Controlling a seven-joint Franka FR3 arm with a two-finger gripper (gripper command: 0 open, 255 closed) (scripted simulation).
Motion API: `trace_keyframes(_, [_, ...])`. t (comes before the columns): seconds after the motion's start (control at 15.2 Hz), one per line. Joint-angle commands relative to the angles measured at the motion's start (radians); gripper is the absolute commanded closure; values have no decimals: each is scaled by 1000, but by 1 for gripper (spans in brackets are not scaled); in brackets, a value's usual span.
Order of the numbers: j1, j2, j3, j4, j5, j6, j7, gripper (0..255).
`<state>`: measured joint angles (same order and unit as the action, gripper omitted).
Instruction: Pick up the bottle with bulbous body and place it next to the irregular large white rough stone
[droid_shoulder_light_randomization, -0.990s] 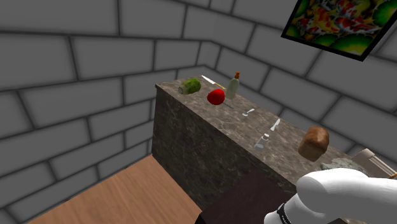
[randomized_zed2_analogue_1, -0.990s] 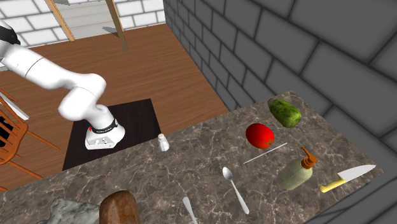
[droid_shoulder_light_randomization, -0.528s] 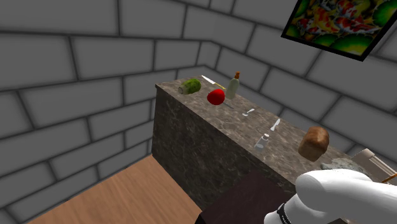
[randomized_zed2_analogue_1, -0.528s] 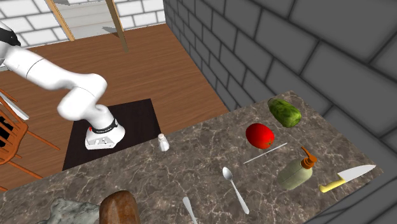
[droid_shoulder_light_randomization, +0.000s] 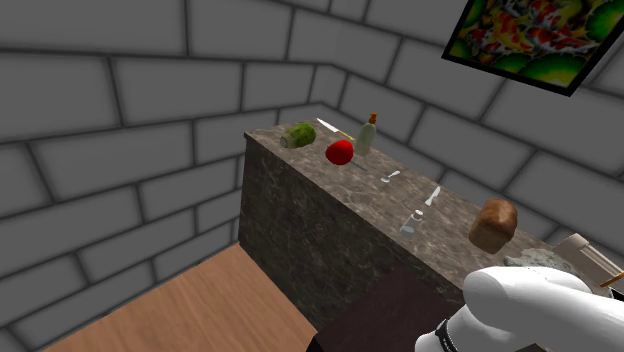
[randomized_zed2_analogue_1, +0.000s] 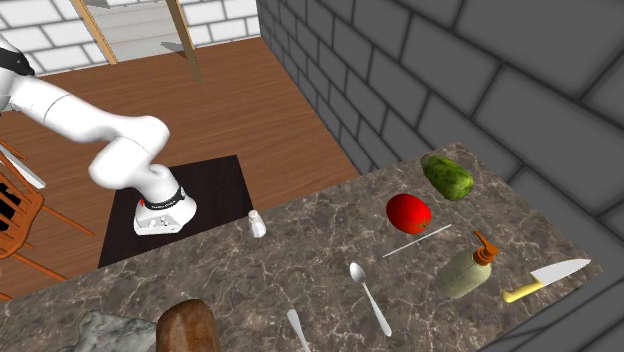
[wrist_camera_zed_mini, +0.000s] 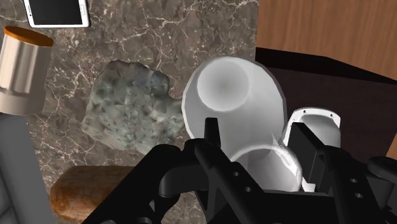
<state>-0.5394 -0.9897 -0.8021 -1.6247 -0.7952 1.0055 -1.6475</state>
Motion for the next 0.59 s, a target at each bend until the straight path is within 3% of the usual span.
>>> trace_keyframes(0.0, [-11, -23, 0, -40, -5, 16, 10, 255])
trace_keyframes(0.53, [-50, -107, -14, -188, -31, 81, 43, 255])
